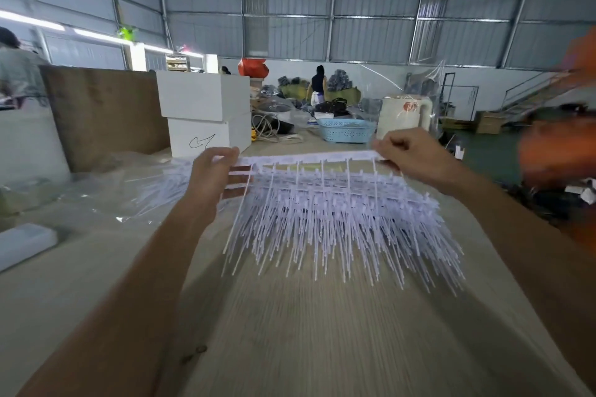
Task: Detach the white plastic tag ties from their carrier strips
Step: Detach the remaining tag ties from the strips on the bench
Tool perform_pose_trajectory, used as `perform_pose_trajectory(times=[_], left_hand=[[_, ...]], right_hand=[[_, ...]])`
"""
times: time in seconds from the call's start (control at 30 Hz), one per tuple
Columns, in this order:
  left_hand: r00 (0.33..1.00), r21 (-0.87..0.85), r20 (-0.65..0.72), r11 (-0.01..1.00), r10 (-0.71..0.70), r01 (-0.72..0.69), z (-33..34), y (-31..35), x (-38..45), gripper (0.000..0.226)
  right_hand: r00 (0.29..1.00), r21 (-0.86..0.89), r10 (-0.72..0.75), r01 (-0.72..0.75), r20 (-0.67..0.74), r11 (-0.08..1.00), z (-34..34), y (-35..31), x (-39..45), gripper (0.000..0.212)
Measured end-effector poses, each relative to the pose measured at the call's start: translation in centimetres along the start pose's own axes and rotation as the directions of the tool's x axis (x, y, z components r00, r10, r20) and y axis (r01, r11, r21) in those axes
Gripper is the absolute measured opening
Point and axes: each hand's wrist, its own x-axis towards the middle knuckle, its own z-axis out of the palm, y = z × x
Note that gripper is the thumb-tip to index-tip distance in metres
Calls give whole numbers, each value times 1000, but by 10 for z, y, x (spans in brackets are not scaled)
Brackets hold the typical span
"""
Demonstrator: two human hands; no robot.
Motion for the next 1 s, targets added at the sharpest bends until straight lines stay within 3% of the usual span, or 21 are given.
perform_pose_trajectory(times=[0.03,0.1,0.17,0.27,0.33,0.4,0.5,0.67,0.73,0.87,1.0], left_hand=[[992,213,-66,973,108,-92,-4,0,1,22],[923,601,-76,756,376,-259,-7,0,0,27],[848,674,37,613,529,-411,3,3,-11,29],[830,580,335,597,446,-555,41,0,-36,29],[769,553,538,543,347,-632,68,-9,-55,33],[716,512,644,543,269,-665,85,-19,-69,33],[688,467,679,571,258,-675,92,-27,-75,28],[600,464,661,384,450,-798,91,-20,-75,31],[608,492,645,357,464,-794,87,-17,-73,27],[676,509,623,453,393,-732,72,-15,-70,15],[715,596,654,412,248,-689,64,-14,-64,12]], right_hand=[[999,-47,8,-6,36,999,5,6,-6,35],[997,-106,5,3,73,994,17,15,-20,41],[997,-97,-21,29,77,995,33,23,-34,43],[998,-35,-60,62,31,997,56,27,-49,44],[996,-27,-86,87,18,996,61,24,-54,43],[991,-37,-130,130,-7,991,57,21,-58,42],[987,-35,-157,156,-24,987,48,20,-66,39],[989,-3,-95,96,116,995,35,28,-69,34],[982,-35,-58,66,182,997,27,33,-70,35],[925,92,95,-137,367,986,9,50,-79,23],[919,220,97,-193,382,956,1,56,-79,18]])
